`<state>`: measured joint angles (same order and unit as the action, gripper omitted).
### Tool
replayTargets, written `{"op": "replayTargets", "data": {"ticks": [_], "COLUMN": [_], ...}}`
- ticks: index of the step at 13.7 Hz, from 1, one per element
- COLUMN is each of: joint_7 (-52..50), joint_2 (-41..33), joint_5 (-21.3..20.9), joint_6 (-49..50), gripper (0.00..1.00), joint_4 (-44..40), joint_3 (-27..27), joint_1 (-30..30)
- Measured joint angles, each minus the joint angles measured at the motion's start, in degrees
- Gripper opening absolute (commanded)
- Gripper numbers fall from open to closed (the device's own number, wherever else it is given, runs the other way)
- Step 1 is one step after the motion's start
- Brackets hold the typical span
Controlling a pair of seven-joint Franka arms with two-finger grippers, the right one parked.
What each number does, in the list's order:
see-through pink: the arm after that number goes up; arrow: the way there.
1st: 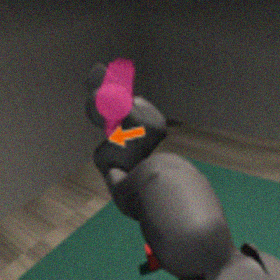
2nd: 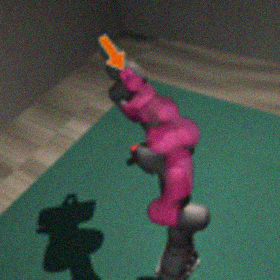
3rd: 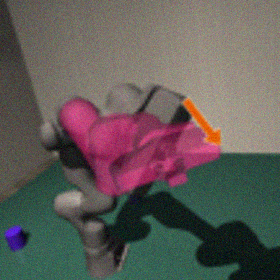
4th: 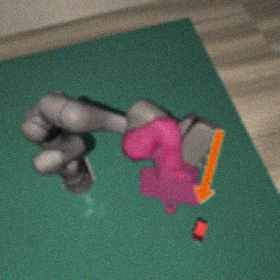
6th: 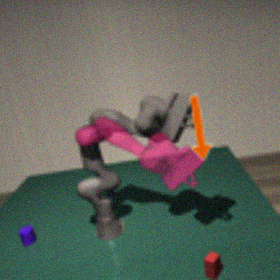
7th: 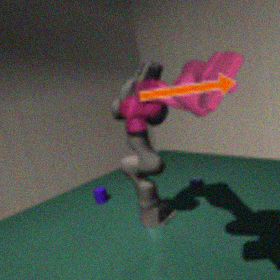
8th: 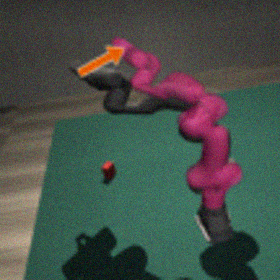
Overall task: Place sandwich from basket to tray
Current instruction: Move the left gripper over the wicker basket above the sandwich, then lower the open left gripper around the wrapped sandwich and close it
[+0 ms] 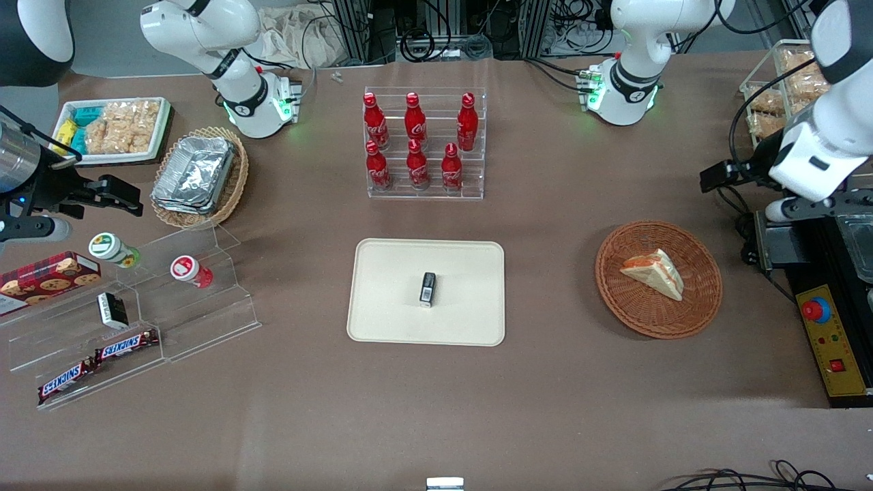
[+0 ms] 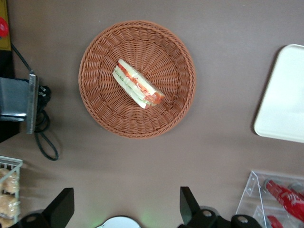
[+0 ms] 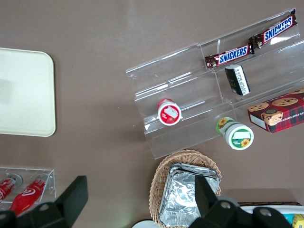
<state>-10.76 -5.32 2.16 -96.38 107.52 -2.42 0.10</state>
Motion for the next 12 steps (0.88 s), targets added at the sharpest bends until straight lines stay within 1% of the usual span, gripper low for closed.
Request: {"op": "replayTargets", "data": {"ticks": [6,8,12], "joint_7": [-10.2,-16.0,-33.0], "joint_2": [1.0,3.3,10.1], "joint_5": [0.1,0.2,0.2], "joint_6": [-21.1,-24.9,-31.7], "gripper": [0.99,0.99,0.99], "joint_4": [16.2,18.4,18.6], "joint_3": [2.0,2.3,2.0], "joint_1": [-0.7,-1.0,-0.4]}}
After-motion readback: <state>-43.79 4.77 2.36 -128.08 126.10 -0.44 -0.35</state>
